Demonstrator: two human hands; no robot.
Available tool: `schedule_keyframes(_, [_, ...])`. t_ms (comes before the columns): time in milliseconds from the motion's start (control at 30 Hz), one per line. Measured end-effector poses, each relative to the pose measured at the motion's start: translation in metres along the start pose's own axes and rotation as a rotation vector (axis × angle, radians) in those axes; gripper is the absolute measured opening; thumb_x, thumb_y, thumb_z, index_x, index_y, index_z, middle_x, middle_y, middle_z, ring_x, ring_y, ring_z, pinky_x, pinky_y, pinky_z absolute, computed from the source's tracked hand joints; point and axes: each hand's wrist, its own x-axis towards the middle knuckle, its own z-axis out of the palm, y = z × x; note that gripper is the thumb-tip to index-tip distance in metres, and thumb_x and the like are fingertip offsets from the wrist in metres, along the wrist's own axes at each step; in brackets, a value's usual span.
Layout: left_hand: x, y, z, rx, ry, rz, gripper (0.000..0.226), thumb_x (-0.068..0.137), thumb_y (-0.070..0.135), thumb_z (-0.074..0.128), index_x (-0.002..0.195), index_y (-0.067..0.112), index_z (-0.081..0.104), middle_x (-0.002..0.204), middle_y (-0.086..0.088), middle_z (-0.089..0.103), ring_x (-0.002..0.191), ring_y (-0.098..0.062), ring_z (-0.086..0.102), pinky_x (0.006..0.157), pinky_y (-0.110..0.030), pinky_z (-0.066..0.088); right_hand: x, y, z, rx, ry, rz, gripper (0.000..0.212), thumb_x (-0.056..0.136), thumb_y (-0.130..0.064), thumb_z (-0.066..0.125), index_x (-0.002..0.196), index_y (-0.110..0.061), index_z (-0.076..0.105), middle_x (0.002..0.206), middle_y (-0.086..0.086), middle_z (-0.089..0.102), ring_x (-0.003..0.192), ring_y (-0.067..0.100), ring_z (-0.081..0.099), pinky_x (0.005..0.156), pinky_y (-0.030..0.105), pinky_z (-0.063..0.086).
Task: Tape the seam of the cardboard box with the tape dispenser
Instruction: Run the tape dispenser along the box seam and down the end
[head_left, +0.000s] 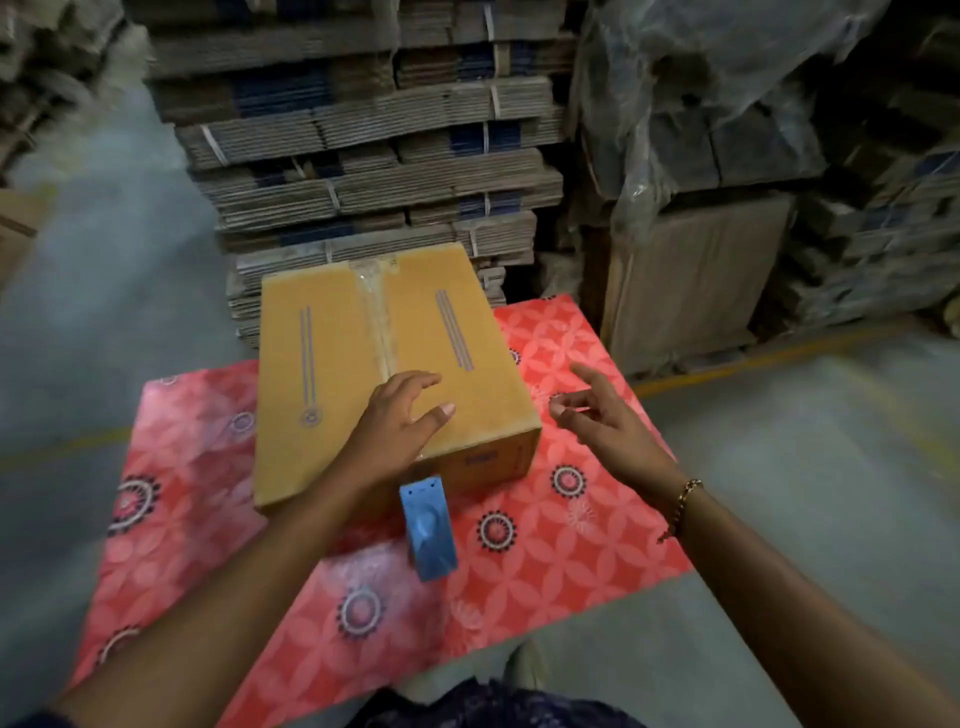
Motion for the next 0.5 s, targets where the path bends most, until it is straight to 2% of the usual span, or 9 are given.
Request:
schedule_keyframes(100, [-0.004, -0.025, -0.011, 0.109, -0.039, 0.019, 0.068, 0.083, 0.062, 0.047, 0.134, 0.019, 0.062, 0.145, -0.001, 0.055, 0.137, -0.021, 0.047, 0.113, -0.034, 0.034, -0.015, 0.004, 0.035, -0.026, -0.047, 0.043, 0.061, 0.095, -0.032, 0.063, 0.149, -0.026, 0.036, 0.103, -0.007, 0.063, 0.094, 0.016, 0.062, 0.081, 0.037, 0.050])
schedule_keyframes(200, [-0.013, -0.047, -0.020, 0.214, -0.116, 0.061, 0.070, 0.083, 0.060, 0.040, 0.140, 0.024, 0.058, 0.153, 0.004, 0.049, 0.142, -0.018, 0.044, 0.116, -0.041, 0.035, -0.034, 0.017, 0.078, -0.105, -0.053, 0.084, 0.062, 0.091, -0.036, 0.066, 0.147, -0.028, 0.039, 0.102, -0.006, 0.066, 0.092, 0.014, 0.065, 0.088, 0.040, 0.054])
schedule_keyframes(267, [-0.014, -0.060, -0.025, 0.365, -0.217, 0.143, 0.070, 0.085, 0.051, 0.039, 0.150, 0.026, 0.046, 0.164, 0.007, 0.034, 0.152, -0.014, 0.030, 0.121, -0.043, 0.025, -0.043, 0.025, 0.103, -0.099, -0.068, 0.139, 0.069, 0.090, -0.034, 0.068, 0.149, -0.024, 0.035, 0.103, -0.004, 0.066, 0.088, 0.016, 0.068, 0.083, 0.041, 0.057])
schedule_keyframes(333, [-0.014, -0.073, -0.025, 0.581, -0.334, 0.249, 0.078, 0.084, 0.044, 0.043, 0.159, 0.027, 0.027, 0.170, 0.007, 0.013, 0.157, -0.012, 0.009, 0.125, -0.045, 0.012, -0.052, 0.032, 0.130, -0.129, -0.072, 0.185, 0.084, 0.084, -0.045, 0.069, 0.153, -0.022, 0.028, 0.108, -0.002, 0.064, 0.090, 0.020, 0.068, 0.082, 0.042, 0.057])
schedule_keyframes(433, [-0.007, -0.088, -0.022, 0.812, -0.418, 0.395, 0.098, 0.079, 0.041, 0.056, 0.162, 0.025, 0.006, 0.171, 0.003, -0.007, 0.158, -0.016, -0.006, 0.125, -0.049, 0.004, -0.058, 0.046, 0.168, -0.198, -0.054, 0.244, 0.104, 0.072, -0.061, 0.064, 0.156, -0.019, 0.020, 0.136, 0.006, 0.057, 0.112, 0.025, 0.061, 0.095, 0.042, 0.051])
schedule_keyframes(500, [-0.001, -0.099, -0.019, 0.914, -0.423, 0.463, 0.106, 0.080, 0.045, 0.061, 0.162, 0.025, -0.002, 0.170, 0.001, -0.011, 0.158, -0.019, -0.008, 0.125, -0.050, 0.005, -0.057, 0.054, 0.188, -0.237, -0.040, 0.258, 0.105, 0.078, -0.057, 0.069, 0.158, -0.016, 0.015, 0.153, 0.009, 0.043, 0.134, 0.027, 0.048, 0.106, 0.044, 0.043])
